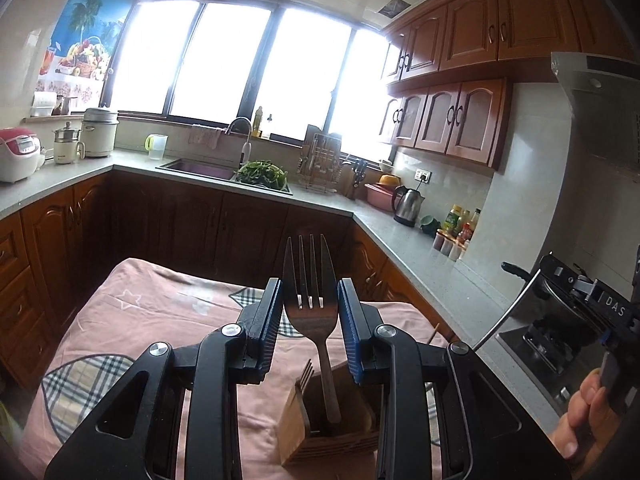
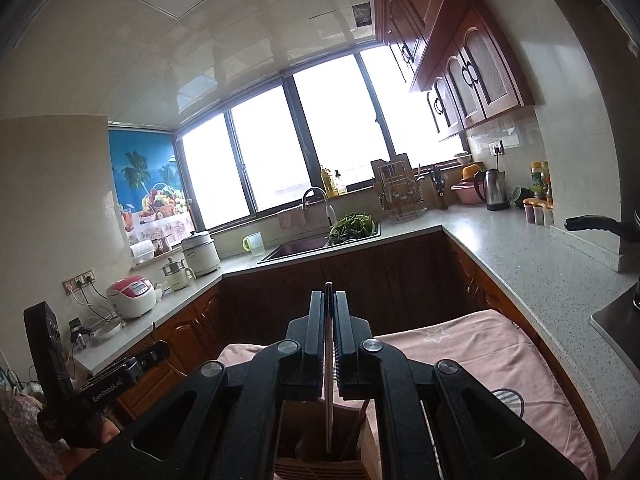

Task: Organize utensils
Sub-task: 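Lower the fork into the holder and open the left tool while the right releases the chopstick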

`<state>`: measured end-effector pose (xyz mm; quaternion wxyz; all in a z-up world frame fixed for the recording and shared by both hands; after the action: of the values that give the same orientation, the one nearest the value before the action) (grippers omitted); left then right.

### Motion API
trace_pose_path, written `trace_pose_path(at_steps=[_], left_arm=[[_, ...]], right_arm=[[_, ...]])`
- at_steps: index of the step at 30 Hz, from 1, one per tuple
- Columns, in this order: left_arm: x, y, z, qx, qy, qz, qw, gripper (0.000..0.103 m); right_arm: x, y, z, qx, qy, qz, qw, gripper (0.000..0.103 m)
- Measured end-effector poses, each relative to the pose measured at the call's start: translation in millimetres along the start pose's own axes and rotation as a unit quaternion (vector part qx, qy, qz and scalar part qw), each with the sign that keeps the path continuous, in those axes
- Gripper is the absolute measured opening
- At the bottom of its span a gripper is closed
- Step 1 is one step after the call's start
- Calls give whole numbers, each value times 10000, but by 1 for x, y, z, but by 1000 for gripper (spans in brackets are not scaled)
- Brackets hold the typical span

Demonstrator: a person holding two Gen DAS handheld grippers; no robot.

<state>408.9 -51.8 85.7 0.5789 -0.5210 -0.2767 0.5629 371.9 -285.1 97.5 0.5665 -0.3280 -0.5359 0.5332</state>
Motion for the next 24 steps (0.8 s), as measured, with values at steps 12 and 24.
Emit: trace_pose_path(at_steps=[12, 24], left_arm=[[10, 68, -54, 500, -153, 76, 9986, 26], [0, 97, -70, 898, -31, -24, 9960, 27]], right_arm=[[-35, 79, -62, 799, 120, -332, 9962, 4], [-49, 97, -68, 973, 60, -583, 9935, 5]])
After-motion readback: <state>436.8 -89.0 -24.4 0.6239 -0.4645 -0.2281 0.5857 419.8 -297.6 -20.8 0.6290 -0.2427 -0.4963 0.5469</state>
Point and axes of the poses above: each gripper's, at about its wrist camera, not at the fingertips, and z roughly against the way its jaws point, x to its left, y to its underside, the point moved 6 cm from there along -z, roughly the way its jaws point
